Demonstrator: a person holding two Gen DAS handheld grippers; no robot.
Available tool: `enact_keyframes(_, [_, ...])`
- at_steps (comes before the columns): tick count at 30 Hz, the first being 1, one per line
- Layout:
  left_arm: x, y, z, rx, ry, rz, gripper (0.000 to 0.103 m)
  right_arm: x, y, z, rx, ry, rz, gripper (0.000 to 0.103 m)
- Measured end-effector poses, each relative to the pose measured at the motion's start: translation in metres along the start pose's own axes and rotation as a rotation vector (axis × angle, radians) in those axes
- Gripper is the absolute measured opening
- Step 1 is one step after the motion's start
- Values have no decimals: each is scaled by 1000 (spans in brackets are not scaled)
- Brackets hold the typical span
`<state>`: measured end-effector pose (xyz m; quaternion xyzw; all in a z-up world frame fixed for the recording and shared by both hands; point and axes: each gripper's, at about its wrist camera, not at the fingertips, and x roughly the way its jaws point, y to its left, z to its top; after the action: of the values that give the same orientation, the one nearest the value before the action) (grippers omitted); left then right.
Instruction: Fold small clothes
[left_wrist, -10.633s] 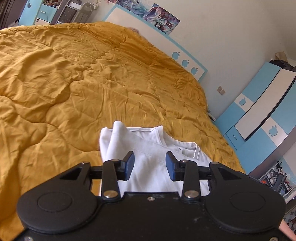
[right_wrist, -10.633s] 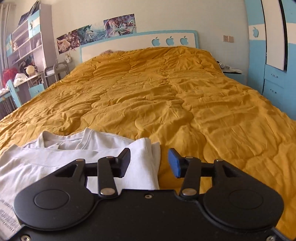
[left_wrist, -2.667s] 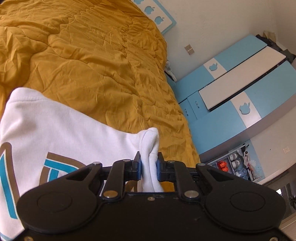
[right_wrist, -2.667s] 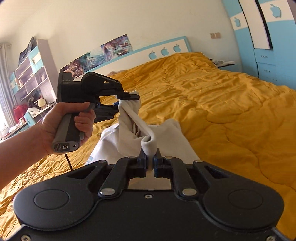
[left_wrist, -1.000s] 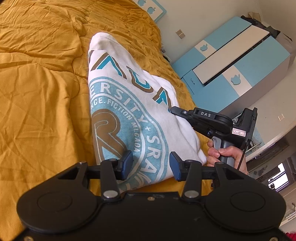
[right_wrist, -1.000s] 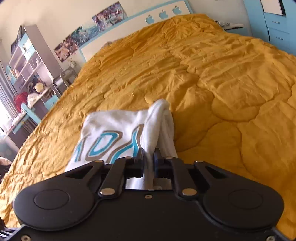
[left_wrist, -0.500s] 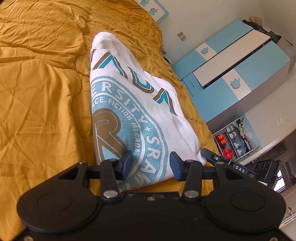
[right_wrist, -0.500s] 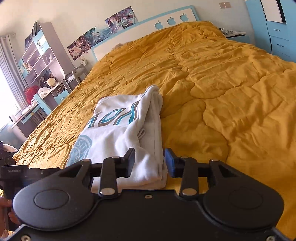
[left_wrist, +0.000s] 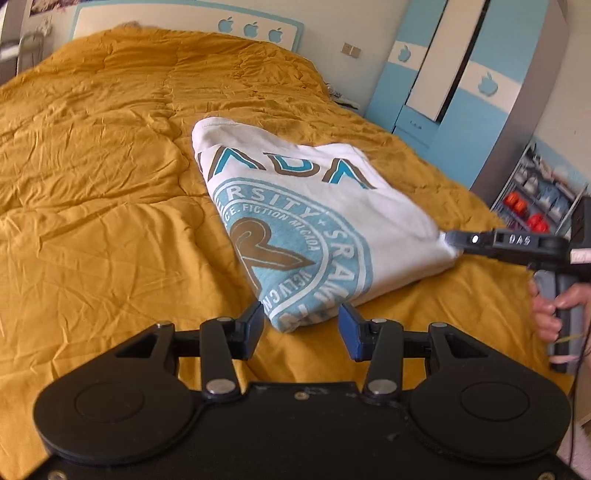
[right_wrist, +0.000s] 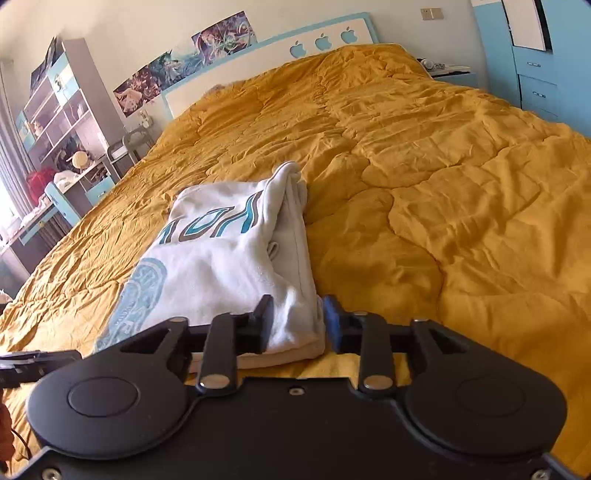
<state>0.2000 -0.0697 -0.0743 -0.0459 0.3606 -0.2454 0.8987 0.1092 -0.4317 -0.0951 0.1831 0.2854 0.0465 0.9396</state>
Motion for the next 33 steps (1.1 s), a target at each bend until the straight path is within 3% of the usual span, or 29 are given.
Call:
enact_keyframes(5, [15, -3, -4, 14, 7, 70, 35, 1, 2, -6, 14, 24, 8, 43])
enact_keyframes(6, [17, -2, -4, 9, 14, 68, 21, 3, 1, -8, 19, 30, 9, 43])
enact_keyframes(7, [21, 1, -4, 4, 33, 63, 13, 4, 0, -9, 29, 35, 11, 43])
enact_keyframes(10, [24, -1, -4, 16, 40, 84, 8, 7, -1, -11, 47, 43, 10, 43])
enact_keyframes(13, [20, -16, 0, 118, 42, 141, 5, 9, -2, -11, 66, 40, 11, 43])
enact_keyframes(15, [13, -27, 3, 238, 60, 191, 4, 9, -6, -9, 82, 32, -9, 21])
enact_keyframes(16, [11, -29, 5, 261, 69, 200, 3, 9, -9, -9, 100, 33, 3, 20])
enact_keyframes(20, [38, -18, -5, 238, 183, 203, 1, 14, -16, -13, 138, 54, 14, 20])
enact_keyframes(22, [40, -13, -7, 192, 184, 191, 0, 14, -14, -14, 122, 56, 1, 20])
enact_keyframes(25, [19, -2, 2, 106, 163, 121, 4, 8, -14, -9, 120, 54, 21, 31])
enact_keyframes(27, [0, 10, 9, 26, 125, 56, 9, 2, -22, -2, 148, 26, 65, 53])
enact_keyframes(30, [-18, 40, 27, -142, 37, -56, 41, 1, -36, 10, 237, 22, 158, 59])
enact_keyframes(33, [-9, 76, 41, -316, -4, -158, 44, 13, -46, 18, 293, 62, 210, 60])
